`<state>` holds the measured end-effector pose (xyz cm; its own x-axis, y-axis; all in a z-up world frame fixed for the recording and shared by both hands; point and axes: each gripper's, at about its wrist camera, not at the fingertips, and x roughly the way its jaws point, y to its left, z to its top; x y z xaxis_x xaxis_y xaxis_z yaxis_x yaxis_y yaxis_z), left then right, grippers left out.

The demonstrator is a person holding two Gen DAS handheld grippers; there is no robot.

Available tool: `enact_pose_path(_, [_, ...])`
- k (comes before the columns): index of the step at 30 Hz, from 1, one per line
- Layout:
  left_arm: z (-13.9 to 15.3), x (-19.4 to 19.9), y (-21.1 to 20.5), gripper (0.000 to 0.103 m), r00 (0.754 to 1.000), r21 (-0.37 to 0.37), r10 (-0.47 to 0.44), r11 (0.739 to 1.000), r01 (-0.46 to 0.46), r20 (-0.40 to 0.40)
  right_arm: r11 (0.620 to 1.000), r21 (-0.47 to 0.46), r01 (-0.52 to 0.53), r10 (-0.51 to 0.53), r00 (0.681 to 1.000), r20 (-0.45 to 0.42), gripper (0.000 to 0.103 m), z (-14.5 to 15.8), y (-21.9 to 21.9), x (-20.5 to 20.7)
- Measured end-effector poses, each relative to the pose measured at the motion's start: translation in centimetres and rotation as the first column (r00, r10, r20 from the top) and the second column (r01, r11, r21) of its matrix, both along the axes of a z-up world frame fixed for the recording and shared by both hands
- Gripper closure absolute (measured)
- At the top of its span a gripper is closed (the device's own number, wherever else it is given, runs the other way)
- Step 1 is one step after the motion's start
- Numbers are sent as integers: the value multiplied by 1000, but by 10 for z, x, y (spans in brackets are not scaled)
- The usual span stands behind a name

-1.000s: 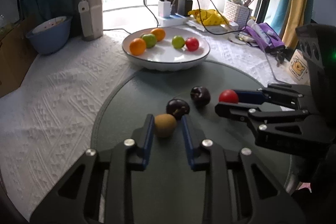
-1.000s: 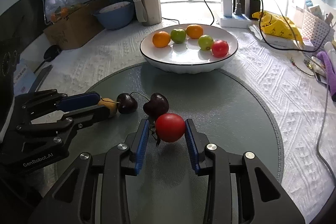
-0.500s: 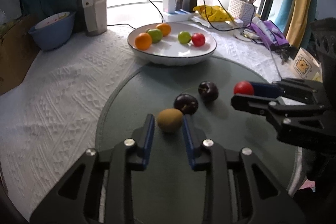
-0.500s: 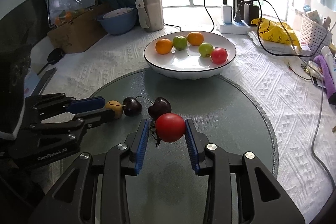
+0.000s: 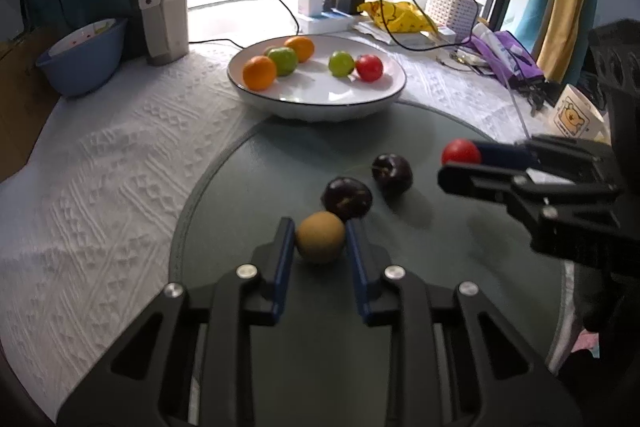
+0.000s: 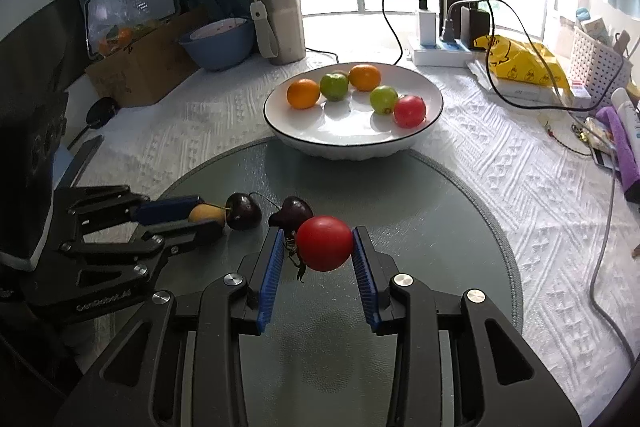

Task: Organize fruits
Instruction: 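Carry the kiwi with the left tool while the right tool carries the tomato to the plate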

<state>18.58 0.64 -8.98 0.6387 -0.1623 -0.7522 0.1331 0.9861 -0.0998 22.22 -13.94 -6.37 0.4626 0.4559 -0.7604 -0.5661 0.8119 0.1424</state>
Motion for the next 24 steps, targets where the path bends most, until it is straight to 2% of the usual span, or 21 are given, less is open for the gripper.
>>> enact_pose_path(7, [16,-18,-3,76,999,-2,-6,1000,6,32,1000,2,-11,11,1000,27,66,11,1,-5])
enact_pose_path(13, [40,-27,-3,76,997,-4,-3,1000,3,83,1000,9,-9,8,999,53,66,23,-3,-8])
enact_pose_path(24, [81,-13,3,76,984,12,20,1000,-22,179,1000,10,-5,4,994,107,66,54,-12,6])
